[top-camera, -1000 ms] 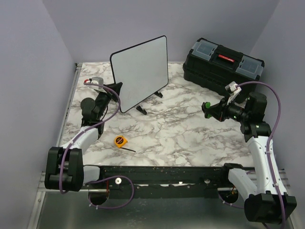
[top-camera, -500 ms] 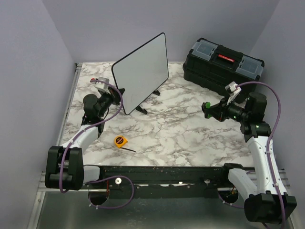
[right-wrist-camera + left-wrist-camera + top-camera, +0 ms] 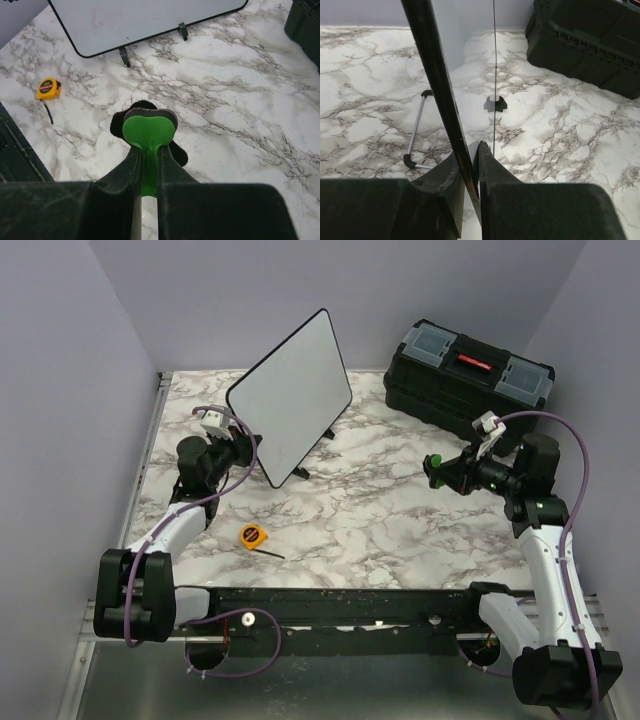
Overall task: Erase the whiteboard
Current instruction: Place the whiteboard at the center of the board.
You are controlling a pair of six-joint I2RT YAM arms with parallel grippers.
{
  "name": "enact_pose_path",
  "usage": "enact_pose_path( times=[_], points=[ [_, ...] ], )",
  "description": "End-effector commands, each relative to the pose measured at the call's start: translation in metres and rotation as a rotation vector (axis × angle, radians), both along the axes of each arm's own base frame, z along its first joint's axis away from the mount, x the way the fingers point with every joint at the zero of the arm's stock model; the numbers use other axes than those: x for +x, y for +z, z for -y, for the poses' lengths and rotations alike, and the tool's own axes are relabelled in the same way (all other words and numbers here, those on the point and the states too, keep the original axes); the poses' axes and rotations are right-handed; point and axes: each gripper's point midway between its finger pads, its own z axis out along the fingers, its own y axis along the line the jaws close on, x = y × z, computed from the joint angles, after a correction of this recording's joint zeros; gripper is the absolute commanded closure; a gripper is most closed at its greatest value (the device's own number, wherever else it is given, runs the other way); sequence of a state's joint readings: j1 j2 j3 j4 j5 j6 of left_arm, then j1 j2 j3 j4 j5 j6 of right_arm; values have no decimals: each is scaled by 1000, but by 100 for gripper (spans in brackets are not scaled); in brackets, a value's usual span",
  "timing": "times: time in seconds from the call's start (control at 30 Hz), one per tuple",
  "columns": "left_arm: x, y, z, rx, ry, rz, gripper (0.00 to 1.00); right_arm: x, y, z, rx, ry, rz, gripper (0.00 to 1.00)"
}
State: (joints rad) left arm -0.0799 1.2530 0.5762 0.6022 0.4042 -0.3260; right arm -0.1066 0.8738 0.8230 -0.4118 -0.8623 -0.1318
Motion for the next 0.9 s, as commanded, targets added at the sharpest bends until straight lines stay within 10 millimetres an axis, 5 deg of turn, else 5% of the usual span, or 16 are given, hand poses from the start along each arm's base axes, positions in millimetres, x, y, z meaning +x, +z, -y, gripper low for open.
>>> enact_pose_path(
  times=[0.0,0.3,0.63,0.87],
  points=[
    [1,-3,-12,44,52,-14,86,-3,4,-1,3,15,28,99],
    [-1,-5,-16,62,69,-26,76,-3,5,-2,4,17,33,99],
    [3,-10,-34,185,136,-31,86,-3,4,-2,4,18,31,99],
    [-1,-14,-25,188,92,-67,85,-3,3,-1,3,17,28,99]
  ],
)
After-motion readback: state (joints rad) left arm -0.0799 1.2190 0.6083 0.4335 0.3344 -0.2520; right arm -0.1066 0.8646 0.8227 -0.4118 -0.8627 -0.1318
